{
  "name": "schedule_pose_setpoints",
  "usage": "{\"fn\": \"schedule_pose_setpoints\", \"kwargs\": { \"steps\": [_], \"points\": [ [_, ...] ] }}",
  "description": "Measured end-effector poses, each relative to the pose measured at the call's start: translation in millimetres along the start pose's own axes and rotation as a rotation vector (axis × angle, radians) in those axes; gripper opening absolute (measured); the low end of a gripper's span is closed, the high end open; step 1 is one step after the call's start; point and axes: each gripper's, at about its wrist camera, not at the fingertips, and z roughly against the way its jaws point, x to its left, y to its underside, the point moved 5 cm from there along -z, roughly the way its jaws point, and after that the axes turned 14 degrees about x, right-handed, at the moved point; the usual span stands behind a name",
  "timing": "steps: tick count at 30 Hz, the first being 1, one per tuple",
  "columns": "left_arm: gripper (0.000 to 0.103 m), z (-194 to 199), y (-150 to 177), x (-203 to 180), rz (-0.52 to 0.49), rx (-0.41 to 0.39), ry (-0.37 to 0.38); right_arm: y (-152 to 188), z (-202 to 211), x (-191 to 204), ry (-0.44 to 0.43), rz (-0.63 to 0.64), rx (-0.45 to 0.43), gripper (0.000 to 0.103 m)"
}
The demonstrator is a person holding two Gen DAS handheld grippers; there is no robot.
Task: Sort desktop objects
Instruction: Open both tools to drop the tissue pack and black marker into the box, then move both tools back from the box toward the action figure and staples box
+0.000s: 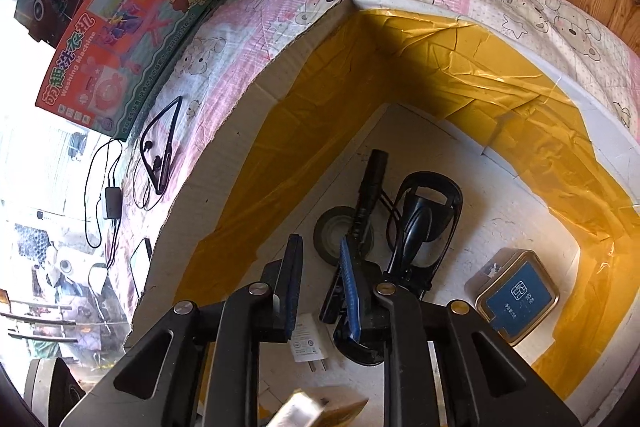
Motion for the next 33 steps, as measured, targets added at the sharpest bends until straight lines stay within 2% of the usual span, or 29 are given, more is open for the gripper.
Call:
{"fn": "schedule_pose_setpoints", "kwargs": {
  "steps": [3,8,13,17,25,33],
  "points": [
    [0.037,3,0,-1,0.005,0.003,0.005,2,5,0,0.008,0.007,-0.005,0.021],
    [0.037,9,3,-4,0.004,-0.018,-0.013,11,16,1,0.014,0.027,-0.009,0.024],
    [0.037,15,6,-12,-0.004,-0.048,-0.054,26,23,7,0.056,0.074,-0.009,0.029],
    [0.037,24,9,-20,-0.02,-0.094,-0.114,41,33,10,0.096,0.121,-0.017,0.03],
    [0.037,42,21,-27,-0.045,-0.157,-0.181,65,48,15,0.145,0.173,-0.031,0.032],
    [0.037,51,31,-34,-0.054,-0.203,-0.21,91,68,17,0.156,0.203,-0.065,0.038]
  ]
}}
